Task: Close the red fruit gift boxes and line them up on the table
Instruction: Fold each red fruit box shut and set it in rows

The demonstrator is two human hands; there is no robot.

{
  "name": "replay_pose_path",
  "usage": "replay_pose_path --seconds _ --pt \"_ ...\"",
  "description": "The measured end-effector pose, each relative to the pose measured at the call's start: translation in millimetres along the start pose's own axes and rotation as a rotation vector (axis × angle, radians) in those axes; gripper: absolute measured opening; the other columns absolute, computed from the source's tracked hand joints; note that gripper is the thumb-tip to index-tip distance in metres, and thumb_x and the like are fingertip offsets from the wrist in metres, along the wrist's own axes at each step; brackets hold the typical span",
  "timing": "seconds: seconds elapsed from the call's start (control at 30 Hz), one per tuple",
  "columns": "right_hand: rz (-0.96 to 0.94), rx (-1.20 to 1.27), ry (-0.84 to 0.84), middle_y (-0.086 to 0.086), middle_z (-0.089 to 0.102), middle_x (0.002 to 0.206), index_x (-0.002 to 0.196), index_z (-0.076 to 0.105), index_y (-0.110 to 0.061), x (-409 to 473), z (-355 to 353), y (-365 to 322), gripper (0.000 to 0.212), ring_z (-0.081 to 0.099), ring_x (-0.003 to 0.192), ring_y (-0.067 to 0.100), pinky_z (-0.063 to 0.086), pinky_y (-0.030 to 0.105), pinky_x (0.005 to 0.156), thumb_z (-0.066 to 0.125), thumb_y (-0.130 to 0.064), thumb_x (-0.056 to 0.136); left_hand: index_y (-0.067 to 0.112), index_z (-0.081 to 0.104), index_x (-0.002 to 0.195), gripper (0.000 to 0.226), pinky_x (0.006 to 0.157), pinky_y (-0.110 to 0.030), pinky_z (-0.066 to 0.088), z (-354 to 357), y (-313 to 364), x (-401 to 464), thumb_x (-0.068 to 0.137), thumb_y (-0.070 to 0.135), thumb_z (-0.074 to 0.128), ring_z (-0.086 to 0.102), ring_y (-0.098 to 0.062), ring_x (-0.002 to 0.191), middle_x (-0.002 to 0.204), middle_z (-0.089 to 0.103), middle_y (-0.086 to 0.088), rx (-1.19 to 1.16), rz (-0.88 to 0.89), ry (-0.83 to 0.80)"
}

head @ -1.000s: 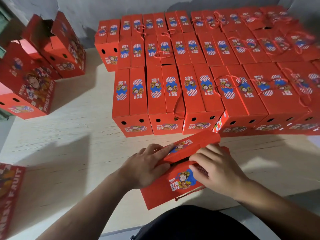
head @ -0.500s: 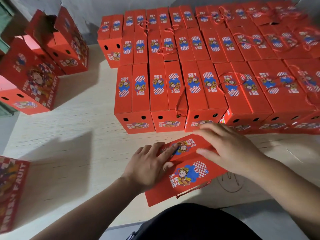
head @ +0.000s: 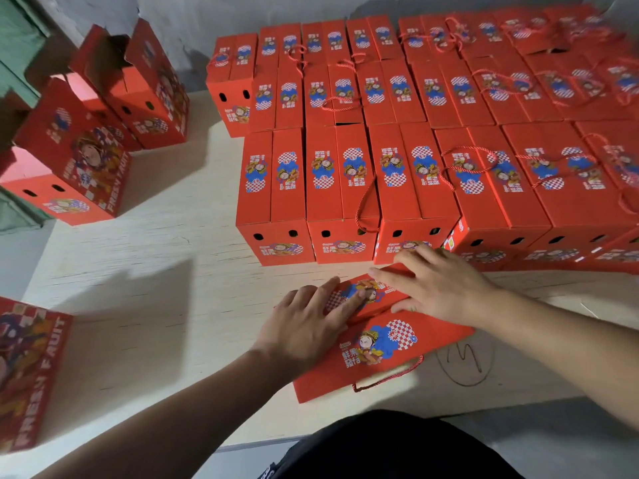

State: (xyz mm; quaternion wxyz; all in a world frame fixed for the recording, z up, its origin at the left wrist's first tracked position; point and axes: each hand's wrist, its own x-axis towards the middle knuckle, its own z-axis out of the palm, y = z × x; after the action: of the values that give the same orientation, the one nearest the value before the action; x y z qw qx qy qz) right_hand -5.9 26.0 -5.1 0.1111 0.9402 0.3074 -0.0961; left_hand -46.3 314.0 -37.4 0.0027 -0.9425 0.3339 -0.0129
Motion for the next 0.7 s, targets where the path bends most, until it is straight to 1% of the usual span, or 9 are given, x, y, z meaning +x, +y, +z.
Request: replay_pose_path --seconds 0.13,0.2,0.3,0.33,0.43,0.5,0.6,0.63,0.7 --pt "0.012 0.051 0.003 0.008 0.047 0.136 0.163 0.015 -0.036 -2 5 -4 0.079 0.046 0.127 0.035 0.051 0.049 0.094 0.02 -0.076 0.095 0.029 0.027 0.161 0.07 0.101 -0.048 0.04 3 12 -23 0.1 0.042 0.059 0.05 -0.037 0.119 0.142 0.047 -0.012 -0.014 0.011 0.169" --pt "0.018 0.056 0.017 0.011 0.046 0.138 0.163 0.014 -0.033 -4 5 -5 0.079 0.048 0.127 0.037 0.051 0.05 0.096 0.022 -0.074 0.095 0.03 0.033 0.158 0.066 0.099 -0.045 0.037 7 27 -41 0.101 0.052 0.054 0.049 -0.033 0.116 0.141 0.048 -0.007 -0.127 -0.094 0.215" --pt "0.036 0.063 0.021 0.018 0.051 0.142 0.161 0.024 -0.034 -5 4 -11 0.079 0.053 0.124 0.04 0.052 0.053 0.092 0.036 -0.072 0.093 0.029 0.039 0.155 0.054 0.103 -0.04 0.037 12 41 -56 0.106 0.05 0.046 0.049 -0.028 0.122 0.148 0.047 0.003 -0.212 -0.214 0.199" --pt "0.041 0.074 0.017 0.02 0.046 0.15 0.162 0.018 -0.036 -5 5 -14 0.08 0.049 0.131 0.041 0.05 0.054 0.096 0.034 -0.073 0.093 0.028 0.04 0.156 0.053 0.105 -0.041 0.037 13 42 -58 0.106 0.047 0.047 0.049 -0.028 0.124 0.148 0.047 0.003 -0.207 -0.22 0.189" --pt "0.041 0.056 -0.037 0.016 0.015 0.168 0.157 -0.023 -0.037 -4 13 -17 0.085 0.023 0.149 0.04 0.035 0.053 0.112 0.009 -0.078 0.09 0.028 0.045 0.153 0.05 0.1 -0.041 0.04 13 41 -57 0.106 0.045 0.048 0.051 -0.028 0.121 0.146 0.051 0.004 -0.183 -0.199 0.191" --pt "0.025 0.05 -0.051 0.012 0.014 0.166 0.154 -0.03 -0.039 -5 13 -16 0.083 0.017 0.151 0.038 0.027 0.052 0.117 0.001 -0.079 0.088 0.033 0.051 0.147 0.045 0.09 -0.041 0.044 9 32 -52 0.104 0.045 0.052 0.053 -0.027 0.111 0.14 0.055 0.008 -0.166 -0.171 0.206" --pt "-0.005 0.01 -0.008 0.008 0.04 0.153 0.163 -0.001 -0.038 -3 2 -9 0.082 0.032 0.144 0.035 0.021 0.052 0.119 0.004 -0.078 0.092 0.036 0.06 0.127 0.035 0.077 -0.041 0.047 -4 1 -33 0.097 0.052 0.057 0.051 -0.024 0.093 0.118 0.058 0.01 -0.18 -0.139 0.208" --pt "-0.013 0.011 0.011 0.007 0.049 0.145 0.163 0.014 -0.036 -1 -2 -6 0.081 0.039 0.14 0.033 0.022 0.052 0.119 0.009 -0.077 0.093 0.034 0.06 0.125 0.037 0.079 -0.041 0.048 -8 -10 -26 0.096 0.057 0.055 0.052 -0.024 0.095 0.117 0.058 0.008 -0.18 -0.137 0.184" --pt "-0.037 0.05 0.012 0.006 0.056 0.136 0.16 0.03 -0.033 4 -8 -2 0.077 0.047 0.131 0.032 0.031 0.049 0.115 0.015 -0.073 0.096 0.029 0.059 0.137 0.049 0.091 -0.044 0.05 -12 -23 -16 0.098 0.058 0.053 0.057 -0.027 0.111 0.133 0.06 0.002 -0.182 -0.119 0.094"
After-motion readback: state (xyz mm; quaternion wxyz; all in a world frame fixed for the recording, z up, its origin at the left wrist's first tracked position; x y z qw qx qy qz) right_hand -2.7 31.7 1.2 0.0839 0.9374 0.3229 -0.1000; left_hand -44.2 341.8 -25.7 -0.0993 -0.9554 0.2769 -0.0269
